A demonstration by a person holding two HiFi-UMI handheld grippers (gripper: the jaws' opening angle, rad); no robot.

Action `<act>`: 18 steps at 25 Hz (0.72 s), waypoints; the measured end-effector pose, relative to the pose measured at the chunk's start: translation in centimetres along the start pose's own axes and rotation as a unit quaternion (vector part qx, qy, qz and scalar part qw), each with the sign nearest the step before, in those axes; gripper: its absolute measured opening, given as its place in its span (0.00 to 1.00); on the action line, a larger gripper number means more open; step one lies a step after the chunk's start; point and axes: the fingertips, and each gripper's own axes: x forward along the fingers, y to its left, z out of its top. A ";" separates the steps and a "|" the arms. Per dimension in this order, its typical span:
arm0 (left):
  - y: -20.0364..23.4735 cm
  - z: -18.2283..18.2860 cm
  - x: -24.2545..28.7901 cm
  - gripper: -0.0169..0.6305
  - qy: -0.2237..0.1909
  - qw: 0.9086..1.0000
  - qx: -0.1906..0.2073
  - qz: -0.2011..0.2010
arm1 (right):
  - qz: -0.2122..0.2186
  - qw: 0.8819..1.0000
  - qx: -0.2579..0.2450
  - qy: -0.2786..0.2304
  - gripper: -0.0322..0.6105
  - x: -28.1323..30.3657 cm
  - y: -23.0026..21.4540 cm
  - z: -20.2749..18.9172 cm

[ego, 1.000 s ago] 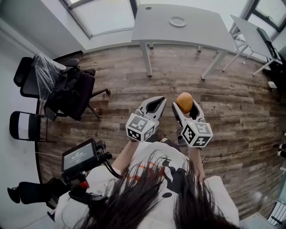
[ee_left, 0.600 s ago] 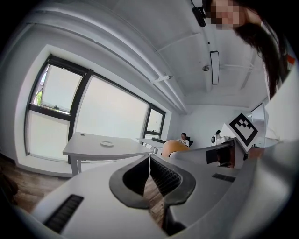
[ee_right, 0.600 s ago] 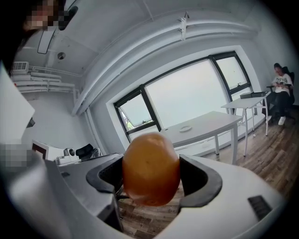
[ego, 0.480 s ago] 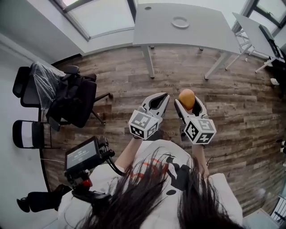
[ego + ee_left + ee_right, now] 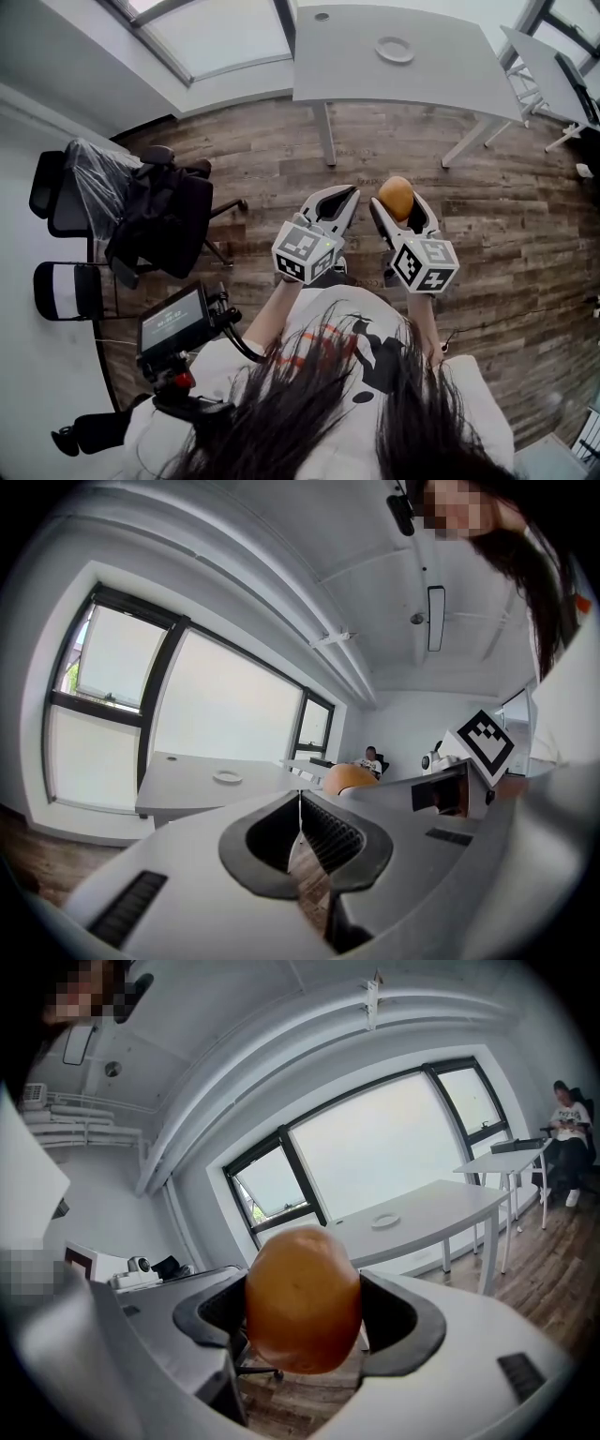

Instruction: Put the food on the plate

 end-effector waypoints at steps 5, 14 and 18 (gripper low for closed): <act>1.2 0.2 0.4 0.04 0.007 1.000 0.001 -0.019 | -0.015 1.000 0.008 -0.001 0.63 1.2 0.0 0.1; 6.5 -1.0 3.0 0.04 0.019 0.998 -0.030 -0.058 | -0.057 0.998 0.017 0.017 0.63 6.1 -0.4 -0.4; 9.2 -1.9 4.7 0.04 0.030 0.997 -0.042 -0.066 | -0.065 0.997 0.025 0.032 0.63 9.6 -1.7 -0.8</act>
